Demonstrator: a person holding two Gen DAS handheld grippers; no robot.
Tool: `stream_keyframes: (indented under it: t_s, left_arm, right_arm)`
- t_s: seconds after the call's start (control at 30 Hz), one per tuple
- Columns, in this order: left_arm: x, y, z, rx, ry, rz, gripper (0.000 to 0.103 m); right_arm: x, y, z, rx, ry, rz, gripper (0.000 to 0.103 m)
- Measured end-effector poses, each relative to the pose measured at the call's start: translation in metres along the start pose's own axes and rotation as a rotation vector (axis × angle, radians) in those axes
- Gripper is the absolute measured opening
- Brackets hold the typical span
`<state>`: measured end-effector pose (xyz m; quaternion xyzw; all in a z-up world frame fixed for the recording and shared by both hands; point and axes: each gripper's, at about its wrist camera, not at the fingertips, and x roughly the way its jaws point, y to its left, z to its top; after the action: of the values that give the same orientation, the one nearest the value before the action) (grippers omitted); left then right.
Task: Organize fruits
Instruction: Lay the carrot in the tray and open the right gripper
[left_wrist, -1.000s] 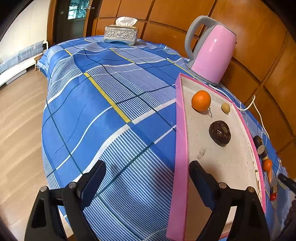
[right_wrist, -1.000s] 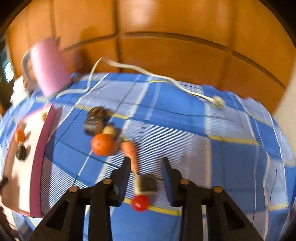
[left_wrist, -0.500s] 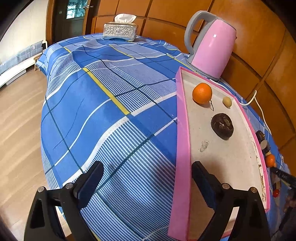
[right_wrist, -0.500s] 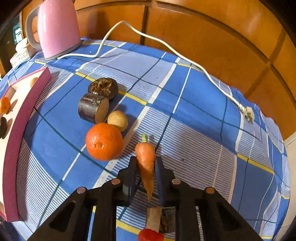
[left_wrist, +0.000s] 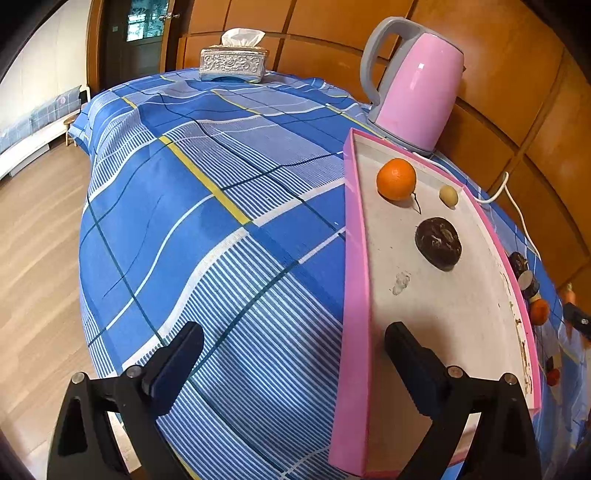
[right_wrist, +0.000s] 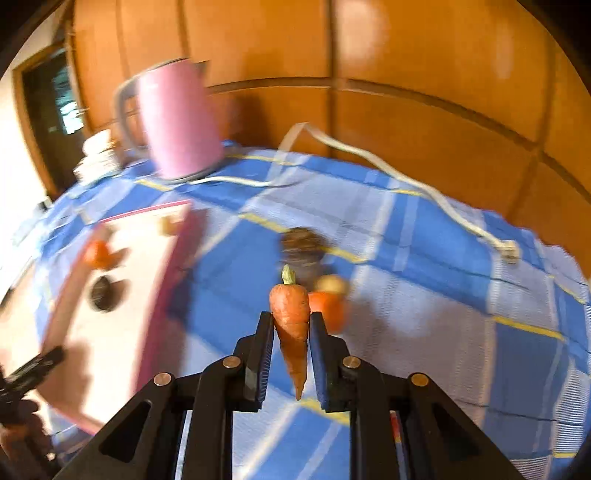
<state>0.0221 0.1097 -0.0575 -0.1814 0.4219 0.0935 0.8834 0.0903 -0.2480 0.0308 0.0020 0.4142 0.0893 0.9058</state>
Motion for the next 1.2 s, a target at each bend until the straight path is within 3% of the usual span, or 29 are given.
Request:
stream_keyframes:
  t_s: [0.2, 0.3, 0.83, 0.97, 1.2]
  left_arm:
    - [0.000, -0.001, 0.000, 0.003, -0.001, 0.000, 0.099]
    - [-0.001, 0.000, -0.001, 0.003, -0.002, -0.001, 0.099]
    - [-0.001, 0.000, -0.001, 0.004, -0.005, 0.002, 0.100]
    - [-0.001, -0.001, -0.002, 0.004, -0.004, 0.003, 0.100]
    - [-0.001, -0.001, -0.001, 0.004, -0.002, 0.002, 0.100]
  right_arm:
    - [0.012, 0.058, -0.004, -0.058, 0.040, 0.183, 0.019]
    - [0.016, 0.080, -0.008, -0.091, 0.055, 0.220, 0.019]
    - [0.029, 0.125, 0.002, -0.119, 0.074, 0.263, 0.020]
    - [0.032, 0.129, 0.005, -0.110, 0.060, 0.252, 0.030]
    - [0.026, 0.123, -0.001, -0.091, 0.052, 0.233, 0.031]
